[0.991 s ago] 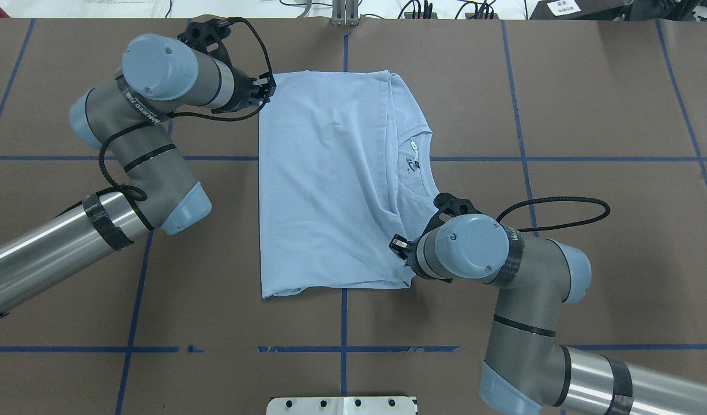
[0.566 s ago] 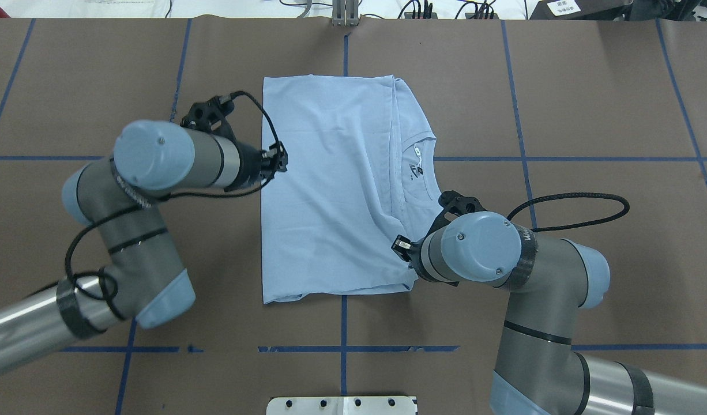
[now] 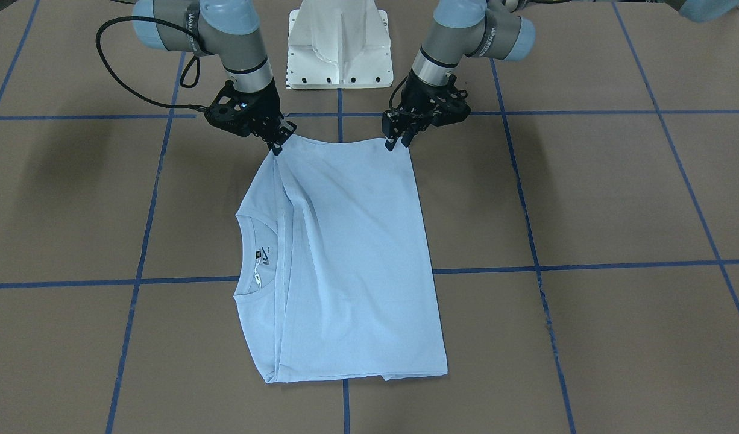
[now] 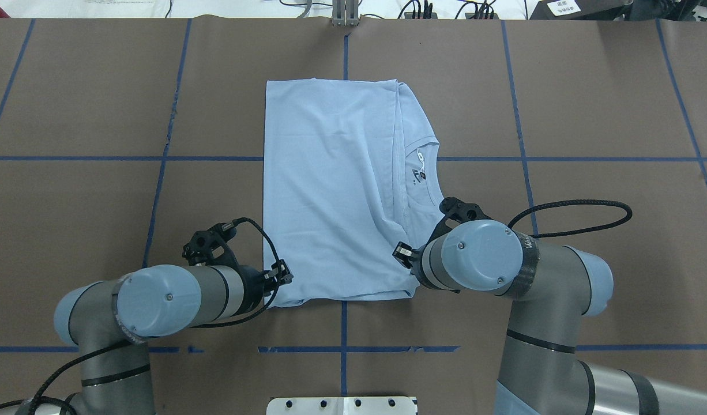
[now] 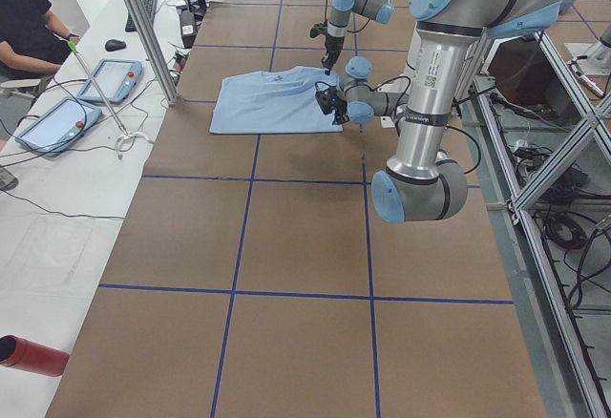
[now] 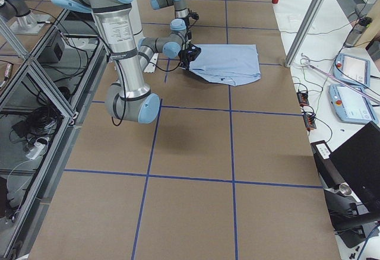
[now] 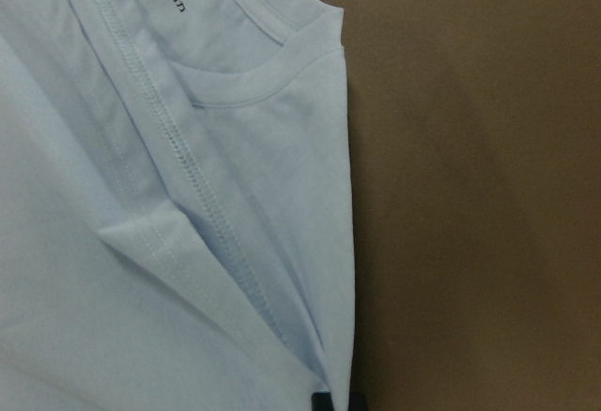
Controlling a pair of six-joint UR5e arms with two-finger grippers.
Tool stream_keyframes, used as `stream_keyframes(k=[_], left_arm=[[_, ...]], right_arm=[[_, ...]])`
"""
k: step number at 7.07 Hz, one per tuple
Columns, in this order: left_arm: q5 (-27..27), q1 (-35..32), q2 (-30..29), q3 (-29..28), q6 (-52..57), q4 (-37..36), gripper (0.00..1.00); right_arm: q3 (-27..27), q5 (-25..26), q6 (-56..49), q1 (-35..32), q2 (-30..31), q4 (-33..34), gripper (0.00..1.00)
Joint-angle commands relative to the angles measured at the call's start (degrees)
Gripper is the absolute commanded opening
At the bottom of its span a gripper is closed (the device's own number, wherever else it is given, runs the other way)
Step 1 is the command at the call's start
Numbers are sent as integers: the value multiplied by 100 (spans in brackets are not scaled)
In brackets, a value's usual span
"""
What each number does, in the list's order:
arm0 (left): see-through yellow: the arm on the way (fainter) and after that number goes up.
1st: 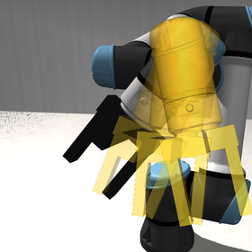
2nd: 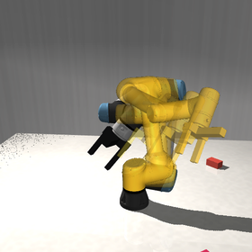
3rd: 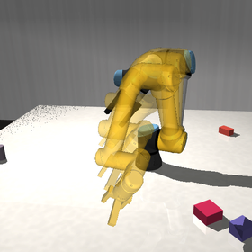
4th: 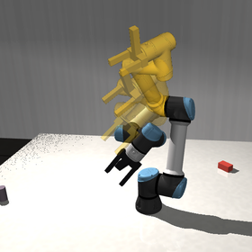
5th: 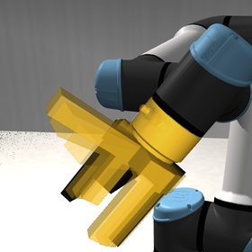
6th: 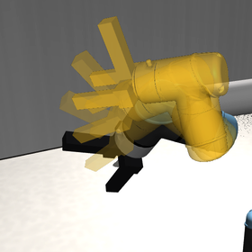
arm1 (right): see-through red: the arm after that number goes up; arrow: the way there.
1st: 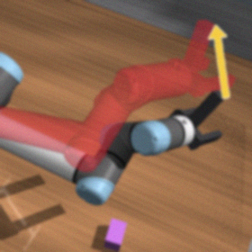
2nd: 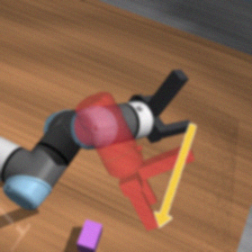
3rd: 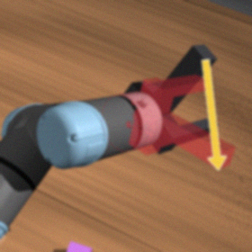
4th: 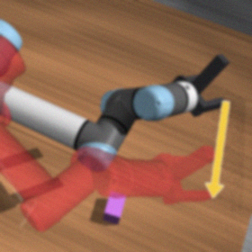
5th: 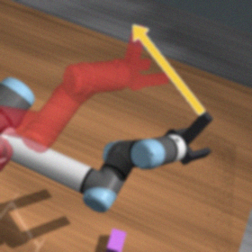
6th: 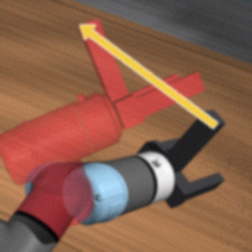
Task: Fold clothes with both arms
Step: 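Move the left gripper to the near shirt corner while the right holds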
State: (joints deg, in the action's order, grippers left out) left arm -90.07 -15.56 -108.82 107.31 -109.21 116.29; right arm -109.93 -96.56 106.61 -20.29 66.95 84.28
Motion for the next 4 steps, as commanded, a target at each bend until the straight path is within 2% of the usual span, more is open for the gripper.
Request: stream_keyframes(k=[1, 4], left_arm=[[139, 176, 71, -43, -83, -18, 58], [139, 194, 80, -70, -83, -18, 57]], right_arm=[[-2, 5, 0, 7, 11, 1, 0], [-2, 5, 0, 7, 20, 1, 0]])
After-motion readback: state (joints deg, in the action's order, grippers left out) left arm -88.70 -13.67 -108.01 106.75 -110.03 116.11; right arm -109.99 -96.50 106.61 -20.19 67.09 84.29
